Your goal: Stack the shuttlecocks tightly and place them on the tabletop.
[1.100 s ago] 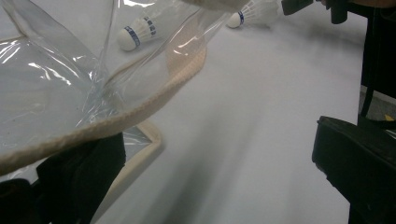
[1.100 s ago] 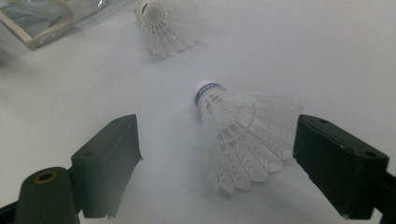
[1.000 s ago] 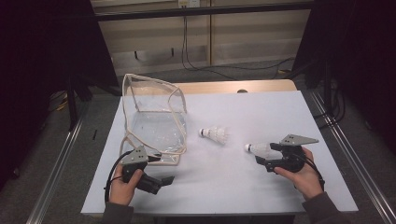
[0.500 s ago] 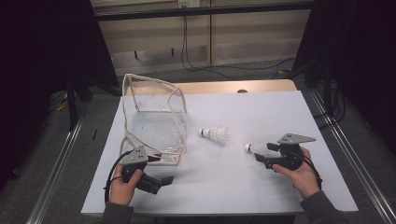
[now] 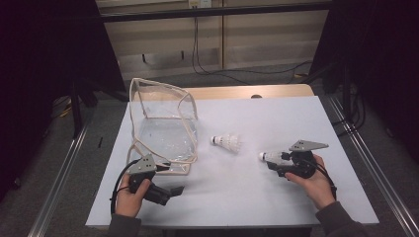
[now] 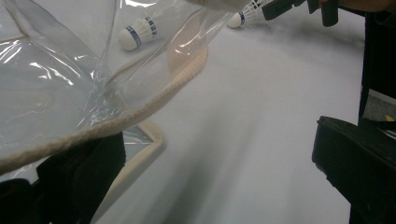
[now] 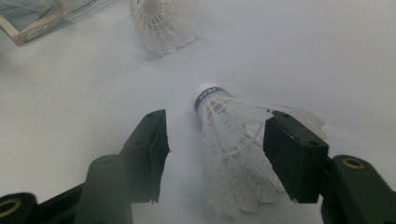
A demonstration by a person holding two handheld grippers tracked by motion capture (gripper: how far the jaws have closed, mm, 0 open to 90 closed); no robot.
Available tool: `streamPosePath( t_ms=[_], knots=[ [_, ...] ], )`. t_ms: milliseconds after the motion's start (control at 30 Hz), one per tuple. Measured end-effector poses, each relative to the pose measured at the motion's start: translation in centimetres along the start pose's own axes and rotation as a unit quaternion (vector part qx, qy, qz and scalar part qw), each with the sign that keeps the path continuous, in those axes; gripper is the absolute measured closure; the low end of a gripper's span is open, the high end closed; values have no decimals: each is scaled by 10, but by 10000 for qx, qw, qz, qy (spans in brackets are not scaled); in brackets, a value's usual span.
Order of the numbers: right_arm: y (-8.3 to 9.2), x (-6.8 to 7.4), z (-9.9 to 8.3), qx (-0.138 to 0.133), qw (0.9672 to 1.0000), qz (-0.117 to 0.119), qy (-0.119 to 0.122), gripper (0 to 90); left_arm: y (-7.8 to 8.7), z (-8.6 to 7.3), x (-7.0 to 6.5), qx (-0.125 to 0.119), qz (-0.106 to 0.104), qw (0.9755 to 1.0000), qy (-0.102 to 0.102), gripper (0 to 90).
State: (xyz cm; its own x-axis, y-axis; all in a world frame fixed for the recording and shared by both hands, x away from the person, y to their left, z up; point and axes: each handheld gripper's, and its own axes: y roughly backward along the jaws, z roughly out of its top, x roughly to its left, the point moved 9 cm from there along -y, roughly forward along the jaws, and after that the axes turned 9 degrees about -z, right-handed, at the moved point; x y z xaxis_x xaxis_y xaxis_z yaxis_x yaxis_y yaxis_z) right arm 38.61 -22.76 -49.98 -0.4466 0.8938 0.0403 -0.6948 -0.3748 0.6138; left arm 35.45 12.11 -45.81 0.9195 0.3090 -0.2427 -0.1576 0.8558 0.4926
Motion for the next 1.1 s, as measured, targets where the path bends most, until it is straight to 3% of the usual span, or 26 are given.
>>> streamPosePath(
  t_ms=[200,467,1100],
  knots=[
    [-2,1,-1,62,10000,33,31,460,0,0,0,7,2,10000,-4,28],
    [-3,2,-2,104,9998,116,81,616,0,-1,0,10,-1,10000,18,28],
    [0,0,-7,165,9994,180,234,779,0,-1,1,26,15,10000,-9,28]
  ],
)
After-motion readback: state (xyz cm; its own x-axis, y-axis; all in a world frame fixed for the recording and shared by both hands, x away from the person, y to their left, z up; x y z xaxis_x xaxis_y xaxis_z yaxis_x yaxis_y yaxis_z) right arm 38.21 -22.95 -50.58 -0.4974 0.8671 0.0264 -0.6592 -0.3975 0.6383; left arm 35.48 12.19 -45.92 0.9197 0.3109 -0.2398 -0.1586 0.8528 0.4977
